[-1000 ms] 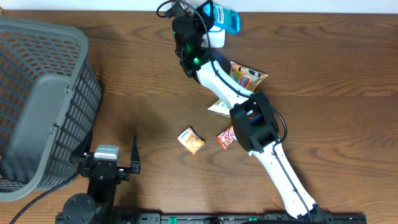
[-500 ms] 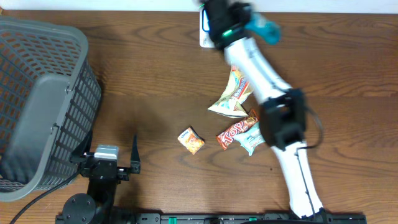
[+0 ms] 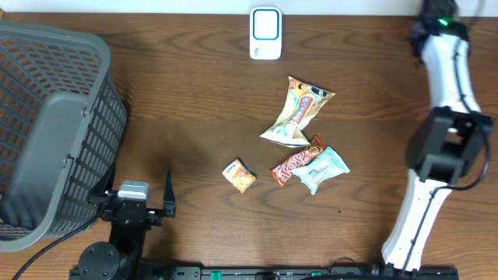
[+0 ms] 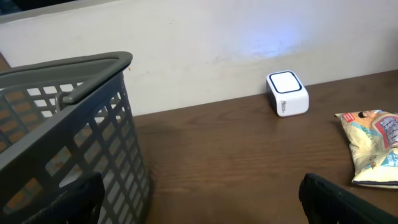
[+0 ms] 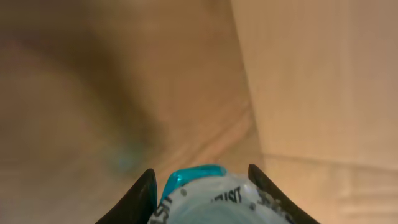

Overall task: Scan the item barcode
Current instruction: 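Carry the teal bottle to the right edge and set it down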

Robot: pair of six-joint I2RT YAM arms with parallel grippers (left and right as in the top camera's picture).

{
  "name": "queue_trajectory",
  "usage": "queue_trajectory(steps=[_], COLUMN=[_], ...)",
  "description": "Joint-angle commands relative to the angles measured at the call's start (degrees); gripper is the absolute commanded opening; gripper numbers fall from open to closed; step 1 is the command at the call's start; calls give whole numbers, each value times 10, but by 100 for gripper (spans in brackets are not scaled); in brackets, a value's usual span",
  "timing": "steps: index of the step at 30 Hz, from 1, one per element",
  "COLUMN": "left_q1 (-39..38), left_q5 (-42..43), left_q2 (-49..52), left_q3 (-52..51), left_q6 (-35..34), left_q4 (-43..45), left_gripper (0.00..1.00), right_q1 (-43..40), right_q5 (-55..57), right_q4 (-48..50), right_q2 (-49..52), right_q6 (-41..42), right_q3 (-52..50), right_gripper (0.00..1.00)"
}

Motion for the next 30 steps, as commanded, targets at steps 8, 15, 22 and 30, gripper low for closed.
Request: queue_trajectory(steps=[8, 15, 22, 30], left_q1=[-2, -2, -2, -2], left_q5=[1, 1, 1, 1], left_q2=[0, 0, 0, 0], left_q3=[1, 1, 1, 1], left_q6=[-3, -3, -3, -3], left_q4=[2, 2, 2, 2], left_gripper=[100, 100, 100, 100], right_q1=[-168, -222, -210, -174], right_q5=[-2, -100, -110, -189], right_q4=[22, 13, 14, 14], right_q2=[-7, -7, -17, -109], right_q6=[71, 71, 98, 132], right_q3=[-82, -82, -82, -82], right_gripper=[2, 25, 80, 99])
